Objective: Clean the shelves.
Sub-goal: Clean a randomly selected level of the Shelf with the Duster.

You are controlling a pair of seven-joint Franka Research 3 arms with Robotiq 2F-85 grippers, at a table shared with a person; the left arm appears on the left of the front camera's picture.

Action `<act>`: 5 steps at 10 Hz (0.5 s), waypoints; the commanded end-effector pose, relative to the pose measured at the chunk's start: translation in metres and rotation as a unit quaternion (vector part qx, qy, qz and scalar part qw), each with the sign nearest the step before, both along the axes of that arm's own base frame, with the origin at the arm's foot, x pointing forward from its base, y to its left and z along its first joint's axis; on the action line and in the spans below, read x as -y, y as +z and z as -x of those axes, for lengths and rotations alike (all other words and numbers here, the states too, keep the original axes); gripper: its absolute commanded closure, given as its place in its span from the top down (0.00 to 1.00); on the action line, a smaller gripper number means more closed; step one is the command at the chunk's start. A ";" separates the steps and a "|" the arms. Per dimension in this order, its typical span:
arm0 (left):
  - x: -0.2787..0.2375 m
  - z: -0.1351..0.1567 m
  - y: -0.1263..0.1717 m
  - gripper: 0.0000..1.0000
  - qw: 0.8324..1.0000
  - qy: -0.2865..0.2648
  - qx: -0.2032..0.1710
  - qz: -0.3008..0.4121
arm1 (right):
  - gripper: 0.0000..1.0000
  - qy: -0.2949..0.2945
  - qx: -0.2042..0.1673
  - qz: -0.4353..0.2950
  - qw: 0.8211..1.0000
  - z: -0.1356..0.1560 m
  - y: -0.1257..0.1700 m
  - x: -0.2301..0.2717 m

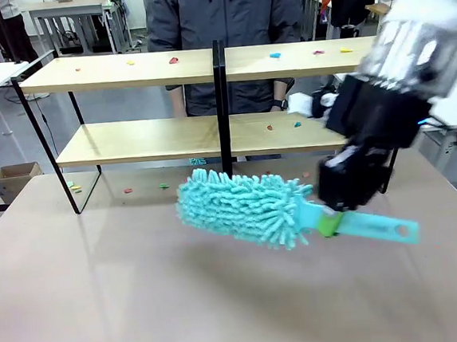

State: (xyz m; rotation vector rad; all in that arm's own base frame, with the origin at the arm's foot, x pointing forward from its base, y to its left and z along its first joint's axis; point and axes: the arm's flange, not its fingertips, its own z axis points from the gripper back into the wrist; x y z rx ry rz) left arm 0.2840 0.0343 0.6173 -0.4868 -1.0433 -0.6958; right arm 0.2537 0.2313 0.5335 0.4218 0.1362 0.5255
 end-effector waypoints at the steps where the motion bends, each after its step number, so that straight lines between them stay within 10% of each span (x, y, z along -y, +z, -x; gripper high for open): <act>1: 0.001 -0.001 -0.001 1.00 1.000 -0.003 -0.001 0.003 | 0.12 -0.067 0.065 0.008 0.996 -0.046 -0.043 -0.054; 5: 0.001 -0.001 -0.001 1.00 1.000 -0.003 -0.001 0.003 | 0.12 -0.059 0.083 -0.001 0.995 -0.056 -0.062 -0.072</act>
